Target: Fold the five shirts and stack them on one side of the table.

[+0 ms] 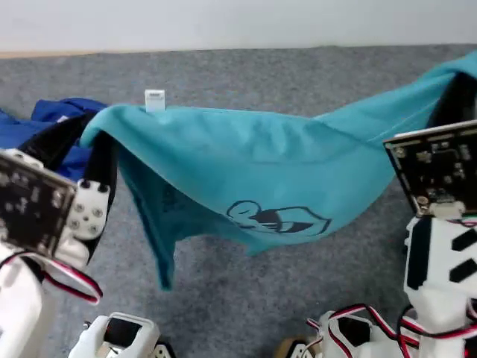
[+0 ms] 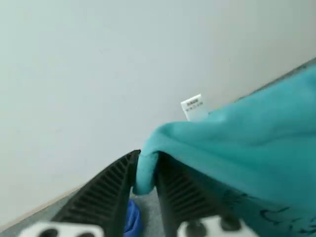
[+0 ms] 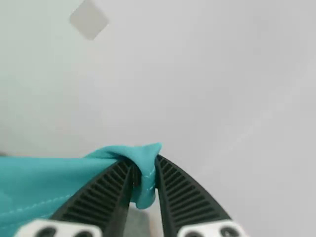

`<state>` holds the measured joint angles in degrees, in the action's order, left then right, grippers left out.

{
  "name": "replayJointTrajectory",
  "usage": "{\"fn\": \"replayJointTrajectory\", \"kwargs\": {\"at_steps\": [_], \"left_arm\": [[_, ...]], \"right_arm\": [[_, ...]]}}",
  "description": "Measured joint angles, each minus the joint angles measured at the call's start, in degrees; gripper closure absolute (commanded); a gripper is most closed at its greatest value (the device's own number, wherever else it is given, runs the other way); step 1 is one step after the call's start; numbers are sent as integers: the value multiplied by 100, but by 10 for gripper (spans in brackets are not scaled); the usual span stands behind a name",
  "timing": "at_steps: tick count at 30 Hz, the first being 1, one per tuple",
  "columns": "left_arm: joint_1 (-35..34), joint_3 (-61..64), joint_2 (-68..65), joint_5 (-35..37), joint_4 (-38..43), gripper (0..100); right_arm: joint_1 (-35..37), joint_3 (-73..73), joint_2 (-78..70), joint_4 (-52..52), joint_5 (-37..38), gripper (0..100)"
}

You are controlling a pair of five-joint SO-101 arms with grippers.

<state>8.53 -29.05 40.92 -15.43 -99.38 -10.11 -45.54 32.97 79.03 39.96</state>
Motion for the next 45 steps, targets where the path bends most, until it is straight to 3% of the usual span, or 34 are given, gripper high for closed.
{"fn": "replayJointTrajectory", "kwargs": {"at_steps": [7,28,41,45], "left_arm": [[0,967,765,-457,0,998],[0,1336,2198,-967,0,998],[0,2919,2831,-967,0,994],[0,3297,2901,-967,0,946]], "right_arm": [[0,0,0,-686,325,987],[0,-721,387,-695,1011,987],[0,-721,387,246,1029,987],[9,-624,387,457,1029,987]]}}
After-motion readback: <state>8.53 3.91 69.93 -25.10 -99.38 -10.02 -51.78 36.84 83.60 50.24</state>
